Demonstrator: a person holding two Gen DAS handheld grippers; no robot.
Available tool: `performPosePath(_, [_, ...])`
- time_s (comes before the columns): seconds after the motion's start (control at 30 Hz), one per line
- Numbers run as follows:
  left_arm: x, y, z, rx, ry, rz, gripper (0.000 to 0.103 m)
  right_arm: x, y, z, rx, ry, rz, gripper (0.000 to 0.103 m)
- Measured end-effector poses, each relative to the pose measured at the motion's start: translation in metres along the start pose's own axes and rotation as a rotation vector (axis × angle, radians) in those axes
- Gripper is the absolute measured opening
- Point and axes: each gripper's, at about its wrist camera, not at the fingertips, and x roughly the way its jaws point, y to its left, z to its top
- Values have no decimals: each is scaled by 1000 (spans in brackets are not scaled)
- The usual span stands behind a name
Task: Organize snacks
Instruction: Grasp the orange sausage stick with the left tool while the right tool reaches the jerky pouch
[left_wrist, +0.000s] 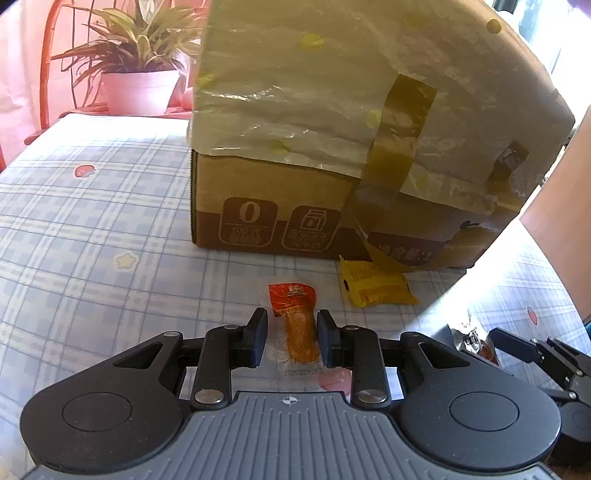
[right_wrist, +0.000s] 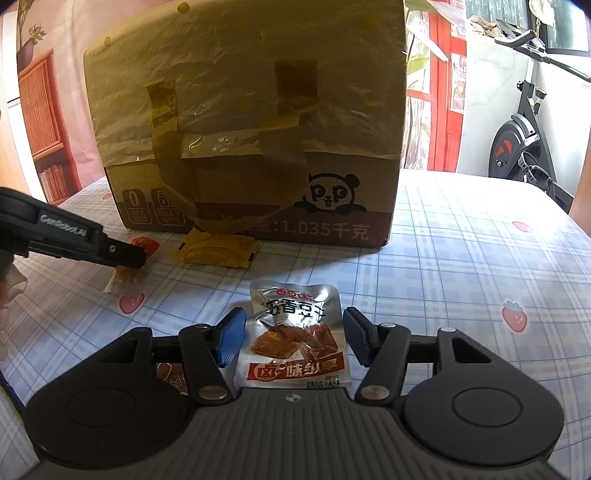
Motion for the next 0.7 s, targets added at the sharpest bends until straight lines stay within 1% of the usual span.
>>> performPosePath(0.1, [-6,7,-3,-3,-11,-1,30,-1,0,-1,-1,-7,1,60])
performPosePath(0.27, [-19,14,-3,-4,-43,-2,30,-5,1,-2,-9,-33,4,56])
performPosePath(0.37, [-25,17,-3,-4,-50,-4,30,-5,2,-2,-15,-31,1,56])
performPosePath(0.43, [-25,17,-4,-8,-48,-7,30,-3,2,-1,-15,-12,9,60])
performPosePath(0.5, [-26,17,-5,-9,-48,-11,30,-1,3,-1,-15,-2,-3,61])
performPosePath(0.6, [-28,16,-5,-8,-53,-19,30,-4,5,-2,-25,-20,-29,63])
performPosePath(0.7, [-30,17,-5,-9,-60,-26,30,-8,6,-2,-32,-42,-33,63])
